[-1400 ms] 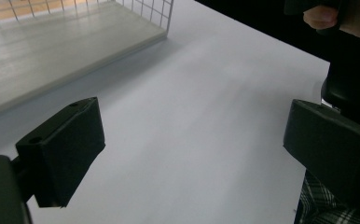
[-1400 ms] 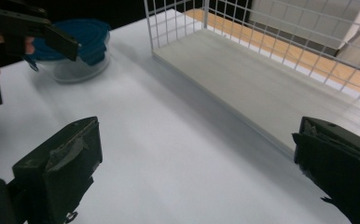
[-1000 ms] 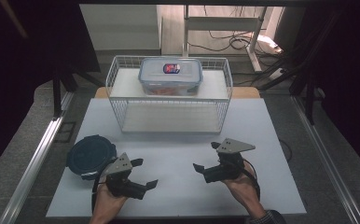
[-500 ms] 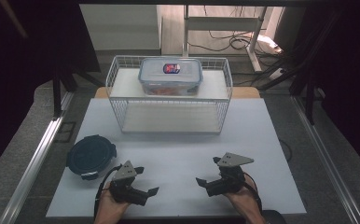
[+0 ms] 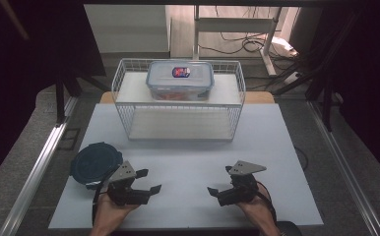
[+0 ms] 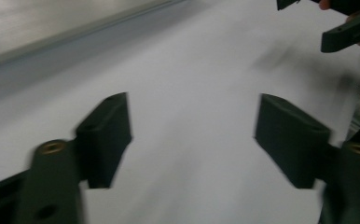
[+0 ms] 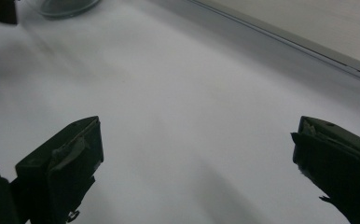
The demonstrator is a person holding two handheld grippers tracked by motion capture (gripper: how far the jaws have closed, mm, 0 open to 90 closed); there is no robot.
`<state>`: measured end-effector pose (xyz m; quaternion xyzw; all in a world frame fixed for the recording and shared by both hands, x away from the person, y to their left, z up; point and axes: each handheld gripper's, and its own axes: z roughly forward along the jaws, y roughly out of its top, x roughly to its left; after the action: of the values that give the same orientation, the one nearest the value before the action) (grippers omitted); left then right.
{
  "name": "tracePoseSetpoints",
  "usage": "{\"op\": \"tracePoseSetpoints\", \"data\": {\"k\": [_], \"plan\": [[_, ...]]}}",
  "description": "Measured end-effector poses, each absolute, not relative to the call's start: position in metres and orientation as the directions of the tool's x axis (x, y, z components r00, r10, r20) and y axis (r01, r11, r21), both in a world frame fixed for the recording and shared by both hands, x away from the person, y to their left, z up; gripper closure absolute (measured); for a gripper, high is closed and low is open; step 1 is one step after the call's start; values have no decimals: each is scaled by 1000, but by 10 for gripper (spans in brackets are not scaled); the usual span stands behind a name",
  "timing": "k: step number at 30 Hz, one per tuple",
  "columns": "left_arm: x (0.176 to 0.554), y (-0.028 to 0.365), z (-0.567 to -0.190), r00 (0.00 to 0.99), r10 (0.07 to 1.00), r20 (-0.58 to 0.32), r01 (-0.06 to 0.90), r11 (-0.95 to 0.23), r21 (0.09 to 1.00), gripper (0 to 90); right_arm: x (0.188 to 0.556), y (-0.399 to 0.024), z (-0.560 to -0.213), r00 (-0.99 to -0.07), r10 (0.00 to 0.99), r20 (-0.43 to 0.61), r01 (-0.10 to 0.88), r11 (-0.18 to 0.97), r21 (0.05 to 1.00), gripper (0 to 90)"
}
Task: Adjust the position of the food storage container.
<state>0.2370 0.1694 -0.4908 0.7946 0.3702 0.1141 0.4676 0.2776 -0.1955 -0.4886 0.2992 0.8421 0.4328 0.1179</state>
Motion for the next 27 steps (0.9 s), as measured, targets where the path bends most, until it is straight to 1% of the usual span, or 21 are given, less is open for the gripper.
{"op": "tracePoseSetpoints", "data": {"k": [2,3,4,7,9,10,12,14,19,25,27], "plan": [[241,176,-486,699,697,-160,481,-293,826,422,277,-194,-489,-799,600,52,398,460,794,16],[243,179,-485,697,697,-168,486,-287,826,468,277,-193,-489,-800,598,50,397,465,791,16],[248,186,-483,687,702,-189,502,-269,822,491,277,-192,-490,-801,596,50,397,467,790,17],[257,200,-479,664,722,-195,516,-255,818,585,277,-191,-490,-801,597,47,396,470,789,18],[265,212,-476,633,748,-199,530,-231,816,671,277,-192,-490,-800,598,47,397,469,789,20],[269,220,-475,613,758,-220,543,-202,815,711,277,-192,-490,-800,599,47,398,469,789,21],[274,230,-474,576,781,-242,565,-166,808,821,277,-191,-490,-800,598,47,399,471,787,22],[276,241,-474,535,811,-238,576,-144,805,897,277,-189,-490,-805,592,44,394,477,785,23],[278,279,-475,443,864,-239,585,-76,808,899,275,-185,-491,-814,580,35,387,495,778,23],[273,327,-482,285,933,-218,589,9,808,900,277,-187,-491,-805,592,42,396,482,781,40],[270,344,-486,215,955,-206,586,43,809,899,277,-187,-491,-801,597,43,400,481,780,41]]}}
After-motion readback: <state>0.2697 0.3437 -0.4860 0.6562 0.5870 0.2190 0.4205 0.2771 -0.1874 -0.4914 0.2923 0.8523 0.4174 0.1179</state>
